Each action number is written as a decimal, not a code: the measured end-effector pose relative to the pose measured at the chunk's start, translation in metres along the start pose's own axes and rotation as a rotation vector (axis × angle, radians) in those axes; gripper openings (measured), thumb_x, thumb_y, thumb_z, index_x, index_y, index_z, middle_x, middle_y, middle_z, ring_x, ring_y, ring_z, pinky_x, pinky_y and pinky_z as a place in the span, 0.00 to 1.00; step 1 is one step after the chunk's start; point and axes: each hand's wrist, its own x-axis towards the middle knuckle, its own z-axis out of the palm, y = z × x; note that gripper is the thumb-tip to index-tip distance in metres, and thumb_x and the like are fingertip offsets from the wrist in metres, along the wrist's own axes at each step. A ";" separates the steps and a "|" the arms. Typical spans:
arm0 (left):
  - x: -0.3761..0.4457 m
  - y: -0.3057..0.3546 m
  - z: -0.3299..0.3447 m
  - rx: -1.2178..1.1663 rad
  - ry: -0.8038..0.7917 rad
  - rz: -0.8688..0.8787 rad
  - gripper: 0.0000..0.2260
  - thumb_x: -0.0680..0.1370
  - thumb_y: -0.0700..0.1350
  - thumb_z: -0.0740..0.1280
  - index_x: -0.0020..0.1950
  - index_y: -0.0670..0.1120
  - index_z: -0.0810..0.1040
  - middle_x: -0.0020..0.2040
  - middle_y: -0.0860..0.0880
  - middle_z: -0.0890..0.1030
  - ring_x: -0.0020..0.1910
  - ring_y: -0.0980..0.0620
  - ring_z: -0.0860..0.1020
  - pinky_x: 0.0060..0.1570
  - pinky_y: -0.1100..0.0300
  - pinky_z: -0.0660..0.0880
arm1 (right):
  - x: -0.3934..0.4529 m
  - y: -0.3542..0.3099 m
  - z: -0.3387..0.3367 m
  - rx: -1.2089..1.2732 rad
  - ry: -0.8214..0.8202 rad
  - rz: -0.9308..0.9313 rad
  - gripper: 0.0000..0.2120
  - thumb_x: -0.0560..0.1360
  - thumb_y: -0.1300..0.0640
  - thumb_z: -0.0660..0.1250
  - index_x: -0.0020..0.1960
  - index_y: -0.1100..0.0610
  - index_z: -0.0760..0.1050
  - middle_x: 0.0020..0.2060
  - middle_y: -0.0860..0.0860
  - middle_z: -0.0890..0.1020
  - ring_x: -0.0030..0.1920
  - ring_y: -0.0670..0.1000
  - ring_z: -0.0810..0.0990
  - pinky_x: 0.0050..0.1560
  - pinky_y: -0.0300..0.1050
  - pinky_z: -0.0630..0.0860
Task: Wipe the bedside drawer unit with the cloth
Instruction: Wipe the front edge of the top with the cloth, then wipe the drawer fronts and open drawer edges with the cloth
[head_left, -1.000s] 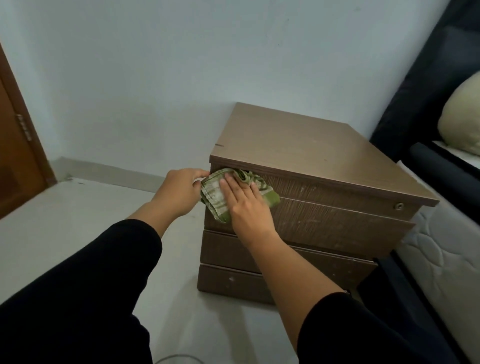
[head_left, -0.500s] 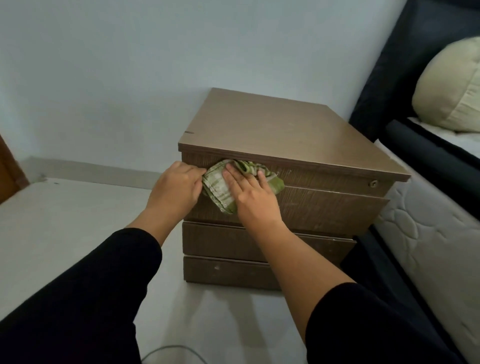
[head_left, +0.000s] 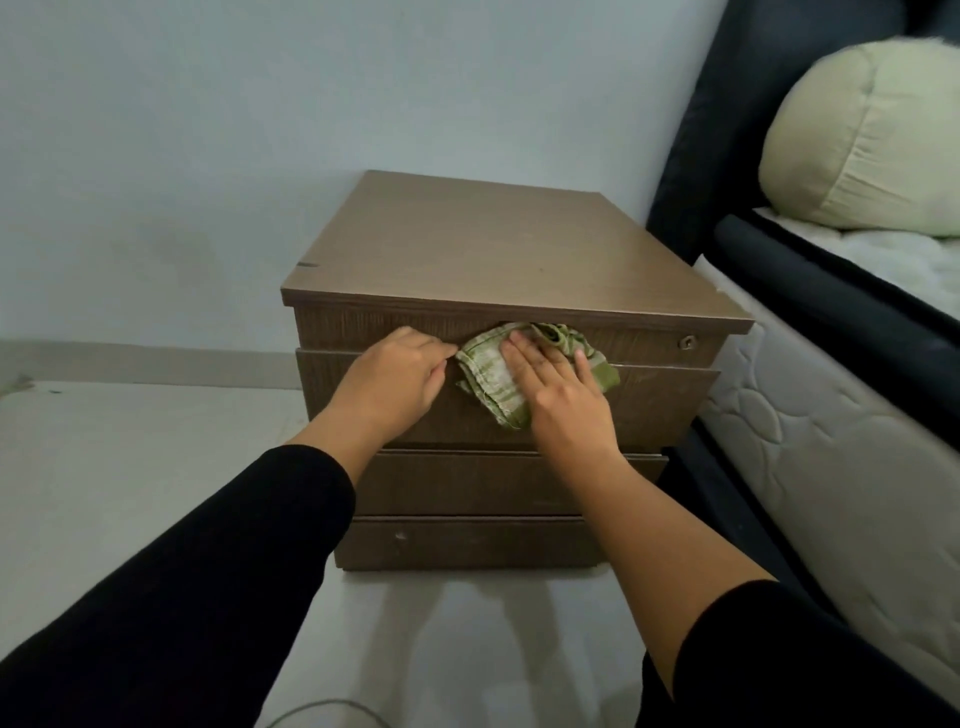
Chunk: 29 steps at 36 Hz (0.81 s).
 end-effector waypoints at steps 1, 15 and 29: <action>0.003 0.002 0.001 0.001 -0.006 0.009 0.12 0.75 0.39 0.64 0.58 0.41 0.79 0.51 0.44 0.83 0.53 0.45 0.78 0.51 0.53 0.75 | -0.003 0.005 0.000 0.002 0.002 0.016 0.30 0.77 0.66 0.54 0.77 0.52 0.51 0.76 0.49 0.59 0.75 0.54 0.59 0.75 0.56 0.47; 0.033 0.049 0.029 -0.055 -0.071 0.081 0.13 0.77 0.40 0.63 0.61 0.43 0.77 0.55 0.46 0.82 0.57 0.48 0.76 0.54 0.55 0.73 | -0.033 0.072 -0.003 0.061 0.012 0.295 0.29 0.79 0.67 0.51 0.77 0.52 0.47 0.77 0.49 0.51 0.77 0.52 0.47 0.75 0.51 0.48; 0.064 0.099 0.057 -0.099 -0.153 0.105 0.15 0.79 0.44 0.60 0.65 0.45 0.74 0.61 0.47 0.79 0.61 0.50 0.73 0.60 0.57 0.69 | -0.064 0.126 -0.004 0.215 0.323 0.791 0.29 0.71 0.68 0.63 0.71 0.59 0.64 0.64 0.59 0.73 0.64 0.58 0.69 0.62 0.49 0.68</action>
